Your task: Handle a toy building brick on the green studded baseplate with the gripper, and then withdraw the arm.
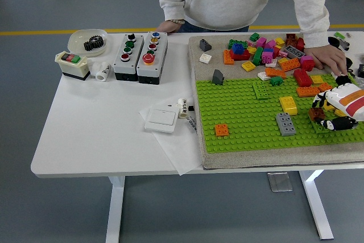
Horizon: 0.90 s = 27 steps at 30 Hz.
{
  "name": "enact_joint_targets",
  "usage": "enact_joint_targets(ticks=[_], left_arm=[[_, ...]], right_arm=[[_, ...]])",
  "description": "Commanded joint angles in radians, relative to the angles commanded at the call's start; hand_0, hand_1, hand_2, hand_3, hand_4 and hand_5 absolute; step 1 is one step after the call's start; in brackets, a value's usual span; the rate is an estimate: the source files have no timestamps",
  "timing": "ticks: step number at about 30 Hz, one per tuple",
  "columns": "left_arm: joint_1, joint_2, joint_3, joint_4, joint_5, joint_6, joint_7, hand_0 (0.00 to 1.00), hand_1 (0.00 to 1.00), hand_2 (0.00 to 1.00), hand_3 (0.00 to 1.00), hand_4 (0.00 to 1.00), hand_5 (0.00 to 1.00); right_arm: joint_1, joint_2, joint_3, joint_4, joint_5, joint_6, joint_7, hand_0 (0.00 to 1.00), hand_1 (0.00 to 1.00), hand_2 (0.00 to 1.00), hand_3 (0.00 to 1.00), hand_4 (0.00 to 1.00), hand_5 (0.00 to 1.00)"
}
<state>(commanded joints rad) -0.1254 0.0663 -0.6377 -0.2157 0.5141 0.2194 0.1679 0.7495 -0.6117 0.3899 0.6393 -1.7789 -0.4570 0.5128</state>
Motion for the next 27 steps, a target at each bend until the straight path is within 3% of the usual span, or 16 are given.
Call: enact_joint_targets(ticks=[27], left_arm=[[-0.009, 0.0, 0.002, -0.001, 0.0, -0.001, 0.001, 0.808, 0.826, 0.808, 0.653, 0.711, 0.638]], right_arm=[[0.01, 0.006, -0.013, -0.022, -0.002, 0.015, -0.01, 0.479, 0.494, 0.525, 0.499, 0.645, 0.268]])
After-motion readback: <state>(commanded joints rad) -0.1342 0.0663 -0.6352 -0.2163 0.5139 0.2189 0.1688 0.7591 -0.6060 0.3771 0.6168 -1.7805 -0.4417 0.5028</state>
